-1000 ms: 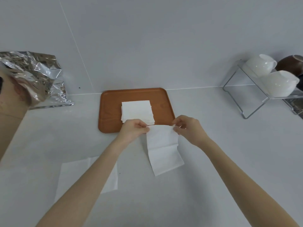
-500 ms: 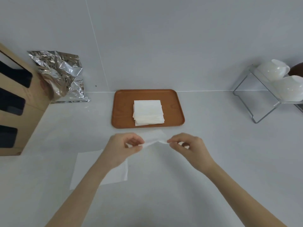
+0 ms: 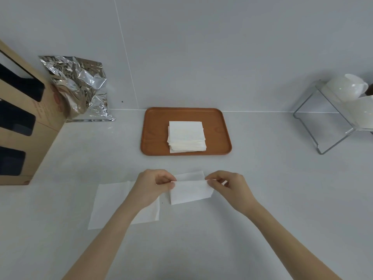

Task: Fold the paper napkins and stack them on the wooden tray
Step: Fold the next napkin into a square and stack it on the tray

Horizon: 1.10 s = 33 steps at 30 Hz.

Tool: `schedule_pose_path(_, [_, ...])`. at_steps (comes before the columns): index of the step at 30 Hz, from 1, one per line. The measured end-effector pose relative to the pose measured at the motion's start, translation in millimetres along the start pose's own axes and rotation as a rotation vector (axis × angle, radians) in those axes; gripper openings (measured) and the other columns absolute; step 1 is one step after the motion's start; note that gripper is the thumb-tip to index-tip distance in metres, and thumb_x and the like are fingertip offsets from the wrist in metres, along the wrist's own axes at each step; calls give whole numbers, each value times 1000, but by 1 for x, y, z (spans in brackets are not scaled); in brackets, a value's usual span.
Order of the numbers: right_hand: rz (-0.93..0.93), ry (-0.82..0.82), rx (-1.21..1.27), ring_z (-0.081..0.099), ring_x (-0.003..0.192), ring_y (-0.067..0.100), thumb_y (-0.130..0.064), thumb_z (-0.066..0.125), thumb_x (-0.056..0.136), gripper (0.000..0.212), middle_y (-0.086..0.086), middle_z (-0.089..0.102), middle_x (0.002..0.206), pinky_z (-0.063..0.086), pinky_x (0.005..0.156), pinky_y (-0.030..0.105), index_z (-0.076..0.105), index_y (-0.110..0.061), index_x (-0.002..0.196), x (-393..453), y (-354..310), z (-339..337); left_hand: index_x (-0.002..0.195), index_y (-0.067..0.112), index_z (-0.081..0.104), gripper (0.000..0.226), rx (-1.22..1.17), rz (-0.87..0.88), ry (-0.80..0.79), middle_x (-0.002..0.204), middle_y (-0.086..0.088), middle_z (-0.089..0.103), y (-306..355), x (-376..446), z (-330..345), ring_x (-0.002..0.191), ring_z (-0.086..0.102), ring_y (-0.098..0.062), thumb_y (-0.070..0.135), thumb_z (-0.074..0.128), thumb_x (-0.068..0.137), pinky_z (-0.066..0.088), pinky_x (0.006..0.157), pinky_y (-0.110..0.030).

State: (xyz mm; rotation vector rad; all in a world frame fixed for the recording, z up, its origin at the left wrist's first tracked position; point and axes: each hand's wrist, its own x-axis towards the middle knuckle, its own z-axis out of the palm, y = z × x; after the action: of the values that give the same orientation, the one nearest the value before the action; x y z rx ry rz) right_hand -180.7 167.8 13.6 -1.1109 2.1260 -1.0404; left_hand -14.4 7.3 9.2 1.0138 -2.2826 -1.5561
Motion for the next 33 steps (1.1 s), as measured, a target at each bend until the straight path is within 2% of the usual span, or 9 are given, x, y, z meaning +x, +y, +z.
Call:
schedule_pose_path(5, [64,-9,-45,52,64,4,-10,58,85,11,-11,58,74,41,59,4,68,-12,92,38,0,15,81,11,71,9,100,-52,66,87,-15,72,-8,27,2,79,66,-22,5,67,74,50,77,-27])
schedule_pose_path(11, [121,-60,-216,50,78,18,-5,58,83,25,3,53,99,47,82,30,60,-8,107,58,16,36,101,10,62,27,317,-7,8,104,-9,64,-24,35,12,74,56,-18,4,62,76,47,78,-28])
schedule_pose_path(15, [62,-57,-305,51,76,16,-8,59,83,36,5,47,120,48,83,32,52,-12,118,54,13,31,102,15,61,25,403,119,36,101,5,51,-24,28,15,77,52,-15,8,62,78,49,80,-31])
schedule_pose_path(20, [-110,-95,-396,53,93,16,-15,59,84,17,2,63,105,44,80,25,65,-15,101,32,10,17,90,14,67,15,531,279,-26,101,0,64,-27,7,20,97,57,-17,19,67,75,49,84,-34])
schedule_pose_path(24, [-222,-141,-557,60,97,22,-14,66,77,16,4,70,99,49,81,33,68,-14,92,8,27,24,77,22,69,26,716,327,-30,86,9,71,-47,-5,26,81,65,-11,27,80,54,49,70,-22])
schedule_pose_path(26, [-283,-144,-675,64,88,19,-15,75,66,21,-2,72,89,48,75,27,68,-18,86,3,39,29,72,28,67,27,745,315,-3,78,16,69,-52,-9,30,73,64,-3,30,83,50,43,65,-13])
schedule_pose_path(28, [-332,-96,-760,65,76,14,-16,78,60,21,-9,70,76,40,72,18,66,-23,76,0,46,34,69,25,66,18,698,343,49,75,14,70,-55,-10,32,72,61,-4,23,79,57,36,70,-17])
schedule_pose_path(30, [-382,-36,-819,63,69,16,-13,75,62,16,-8,67,67,34,69,23,64,-21,68,-1,50,39,67,21,66,1,688,401,116,74,10,70,-60,-9,33,76,51,-2,21,66,68,34,72,-21])
schedule_pose_path(33, [-391,8,-830,61,69,17,-12,66,68,8,-6,65,66,33,69,25,63,-19,67,-2,52,41,65,21,67,19,720,398,123,73,10,72,-60,-10,33,82,45,-4,26,51,73,34,73,-21])
